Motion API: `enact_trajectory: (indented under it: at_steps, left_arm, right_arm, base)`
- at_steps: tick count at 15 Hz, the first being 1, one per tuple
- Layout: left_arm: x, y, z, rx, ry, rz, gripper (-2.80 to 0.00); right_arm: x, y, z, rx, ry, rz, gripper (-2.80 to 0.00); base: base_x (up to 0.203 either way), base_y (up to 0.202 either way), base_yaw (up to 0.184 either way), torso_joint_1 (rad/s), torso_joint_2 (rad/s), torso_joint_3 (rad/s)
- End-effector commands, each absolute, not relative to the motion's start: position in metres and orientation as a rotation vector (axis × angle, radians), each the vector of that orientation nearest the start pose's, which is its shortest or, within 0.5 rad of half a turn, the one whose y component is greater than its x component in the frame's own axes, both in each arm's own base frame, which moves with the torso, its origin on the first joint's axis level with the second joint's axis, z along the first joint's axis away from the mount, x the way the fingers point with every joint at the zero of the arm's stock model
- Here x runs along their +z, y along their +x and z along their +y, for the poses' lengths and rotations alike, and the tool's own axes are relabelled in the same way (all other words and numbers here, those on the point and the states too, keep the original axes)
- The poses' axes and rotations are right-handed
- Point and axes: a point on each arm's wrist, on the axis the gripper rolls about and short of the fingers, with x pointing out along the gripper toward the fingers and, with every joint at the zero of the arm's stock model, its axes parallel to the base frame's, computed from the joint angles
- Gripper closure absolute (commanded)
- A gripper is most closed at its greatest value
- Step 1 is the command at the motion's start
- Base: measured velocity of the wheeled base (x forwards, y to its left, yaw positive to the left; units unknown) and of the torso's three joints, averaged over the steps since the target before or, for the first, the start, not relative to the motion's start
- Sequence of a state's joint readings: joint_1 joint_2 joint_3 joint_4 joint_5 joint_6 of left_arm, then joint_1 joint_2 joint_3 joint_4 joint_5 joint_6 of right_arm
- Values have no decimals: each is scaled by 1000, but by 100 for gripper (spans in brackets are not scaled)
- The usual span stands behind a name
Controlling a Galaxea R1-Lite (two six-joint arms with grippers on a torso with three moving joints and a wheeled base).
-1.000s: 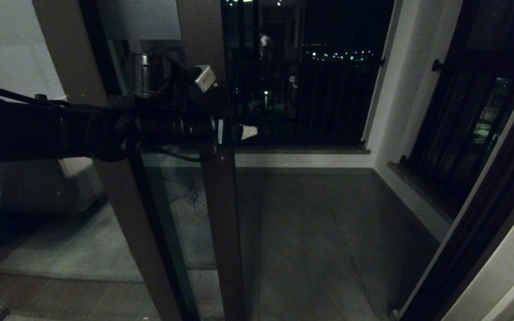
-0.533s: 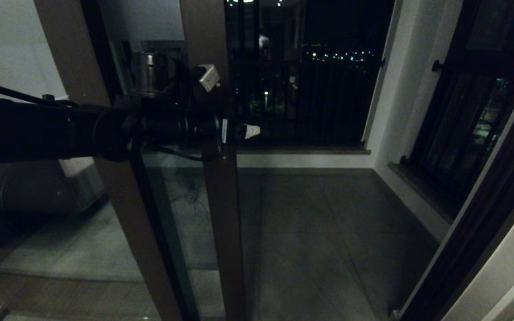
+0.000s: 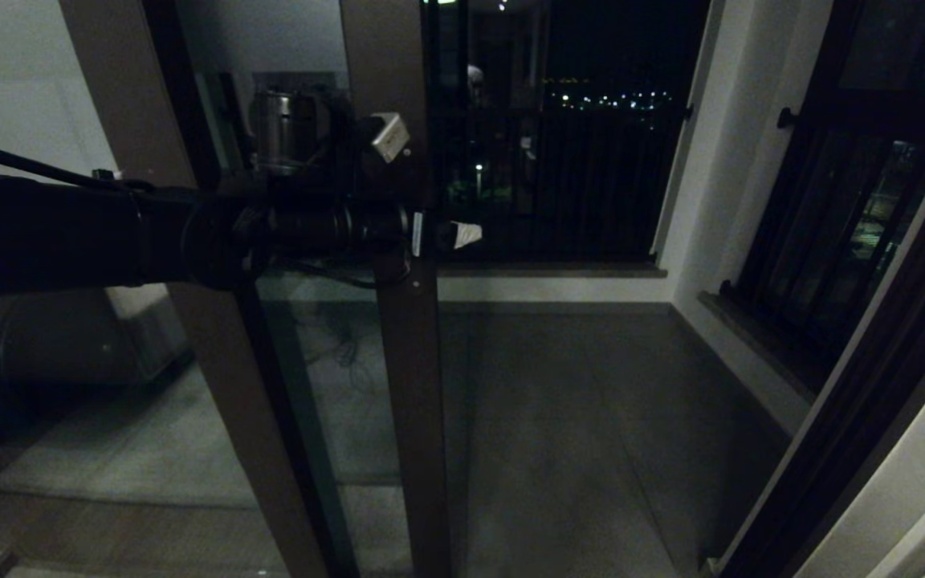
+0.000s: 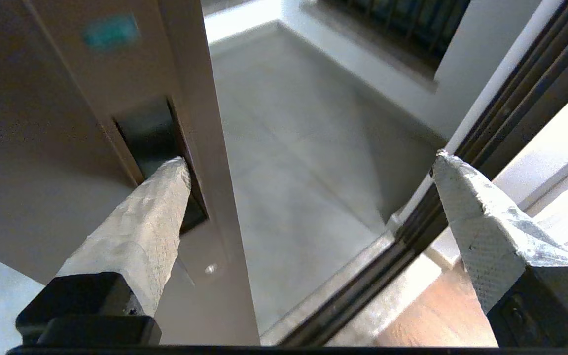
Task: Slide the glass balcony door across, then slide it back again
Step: Close the slid door
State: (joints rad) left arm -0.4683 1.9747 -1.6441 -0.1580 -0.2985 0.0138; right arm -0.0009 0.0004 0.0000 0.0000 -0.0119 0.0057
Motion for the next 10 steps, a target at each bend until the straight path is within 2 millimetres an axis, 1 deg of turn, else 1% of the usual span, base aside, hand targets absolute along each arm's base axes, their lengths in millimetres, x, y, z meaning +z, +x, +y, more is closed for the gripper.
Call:
enact_trajectory:
  at_steps: [1, 4, 7, 10]
  left_arm:
    - [275, 359, -191, -770, 30, 166, -280]
    - [275, 362, -196, -767, 33, 159, -280]
    - [281, 364, -206, -753, 58, 117, -280]
    - [278, 364, -213, -762, 61, 122, -280]
  right_arm:
    - [75, -23, 0, -14, 6, 0, 0]
    - [75, -23, 0, -14, 6, 0, 0]
    - [75, -23, 0, -14, 6, 0, 0]
    - [75, -23, 0, -14, 7, 0, 0]
  base:
    - [0, 0, 0, 0, 0, 0]
    - [0, 0, 0, 0, 0, 0]
    - [0, 0, 0, 0, 0, 0]
    - [0, 0, 0, 0, 0, 0]
